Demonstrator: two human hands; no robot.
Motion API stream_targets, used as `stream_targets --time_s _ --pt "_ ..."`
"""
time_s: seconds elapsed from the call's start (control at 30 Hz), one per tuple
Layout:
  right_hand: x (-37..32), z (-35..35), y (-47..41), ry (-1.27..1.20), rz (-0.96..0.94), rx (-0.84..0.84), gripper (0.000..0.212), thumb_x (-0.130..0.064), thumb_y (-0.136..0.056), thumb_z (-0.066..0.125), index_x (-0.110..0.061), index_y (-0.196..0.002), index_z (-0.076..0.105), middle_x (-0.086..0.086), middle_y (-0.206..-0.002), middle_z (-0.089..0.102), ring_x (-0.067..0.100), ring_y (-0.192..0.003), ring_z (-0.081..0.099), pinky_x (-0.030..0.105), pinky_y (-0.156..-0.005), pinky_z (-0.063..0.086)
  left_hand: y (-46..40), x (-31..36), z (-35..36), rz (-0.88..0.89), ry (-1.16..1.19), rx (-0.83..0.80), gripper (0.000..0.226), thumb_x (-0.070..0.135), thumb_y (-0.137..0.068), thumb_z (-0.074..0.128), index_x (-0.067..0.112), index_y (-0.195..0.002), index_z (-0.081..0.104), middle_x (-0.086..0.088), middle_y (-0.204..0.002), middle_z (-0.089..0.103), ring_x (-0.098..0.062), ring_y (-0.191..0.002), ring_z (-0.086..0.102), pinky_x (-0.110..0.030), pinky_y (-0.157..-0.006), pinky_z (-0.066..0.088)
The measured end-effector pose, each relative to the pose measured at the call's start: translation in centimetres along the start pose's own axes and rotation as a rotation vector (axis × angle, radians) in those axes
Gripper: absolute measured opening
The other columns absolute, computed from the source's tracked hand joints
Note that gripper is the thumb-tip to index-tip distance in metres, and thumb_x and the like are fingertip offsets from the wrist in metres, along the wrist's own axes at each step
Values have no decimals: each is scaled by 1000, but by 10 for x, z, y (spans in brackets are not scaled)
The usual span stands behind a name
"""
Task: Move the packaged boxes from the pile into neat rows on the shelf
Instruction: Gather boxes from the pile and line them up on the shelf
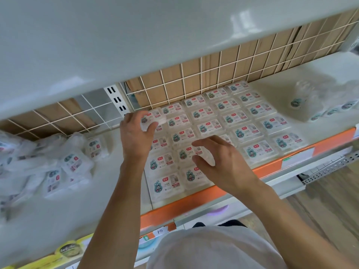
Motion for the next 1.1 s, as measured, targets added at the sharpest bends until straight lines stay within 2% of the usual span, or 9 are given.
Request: stream_targets --time_s 0.03,0.1,0.17,0.3,0.43,0.73,0.83,1.1 --pt "0 2 0 -4 -1 -4 33 -28 -94 65 -22 -126 65 -5 -122 64 19 -109 63 33 -88 53 -1 0 3 24 -42 -37 35 21 -84 78 18 -117 68 -8 -115 64 -27 -104 59 -39 -89 53" --pt "-1 4 -1 -26 -2 -18 33 -28 -94 65 -22 -126 65 -4 -121 63 19 -100 66 34 -84 54 -2 -1 5 37 -91 -66 33 13 -84 76 16 -117 70 -8 -117 65 -29 -106 58 -46 -91 53" --pt "-3 7 -4 -33 -18 -26 32 -27 -94 64 -21 -126 65 -3 -121 63 20 -92 69 32 -81 55 -4 0 3 27 -126 -71 33 10 -86 73 16 -118 70 -8 -118 64 -28 -110 55 -45 -94 52" --pt "-7 14 -12 -29 -46 -39 32 -27 -94 65 -19 -126 65 -2 -121 64 21 -110 64 34 -90 53 -10 2 2 20 -149 -84 33 9 -89 70 15 -121 69 -7 -121 63 -27 -114 54 -41 -99 50" --pt "-10 23 -18 -15 -66 -56 32 -27 -94 65 -20 -124 66 -1 -120 64 23 -108 64 40 -88 55 -14 2 1 12 -174 -83 34 8 -90 69 13 -124 68 -7 -124 61 -26 -116 53 -37 -101 49" --pt "-14 29 -25 1 -61 -63 32 -28 -93 65 -21 -124 66 -2 -114 65 21 -94 66 40 -79 56 -20 1 3 -11 -299 -96 32 13 -94 65 18 -125 63 -4 -124 58 -24 -116 52 -40 -87 54" --pt "-16 29 -26 15 -51 -63 32 -27 -93 66 -20 -124 66 -1 -115 65 21 -95 65 39 -79 55 -22 0 2 -2 -339 -94 32 14 -94 64 20 -125 63 -4 -123 60 -25 -113 54 -40 -84 55" --pt "-19 24 -27 23 -74 -80 31 -25 -93 66 -18 -123 67 1 -117 65 23 -99 65 41 -80 56 -11 7 -12 75 -265 -153 40 15 -93 65 14 -133 61 -5 -135 57 -27 -125 50 -41 -97 51"
Point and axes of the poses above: each hand's wrist, its own y-axis away from the middle knuckle, its own z-axis out of the palm, x = y × z, the point moved 5 cm from there along -y, towards the middle knuckle
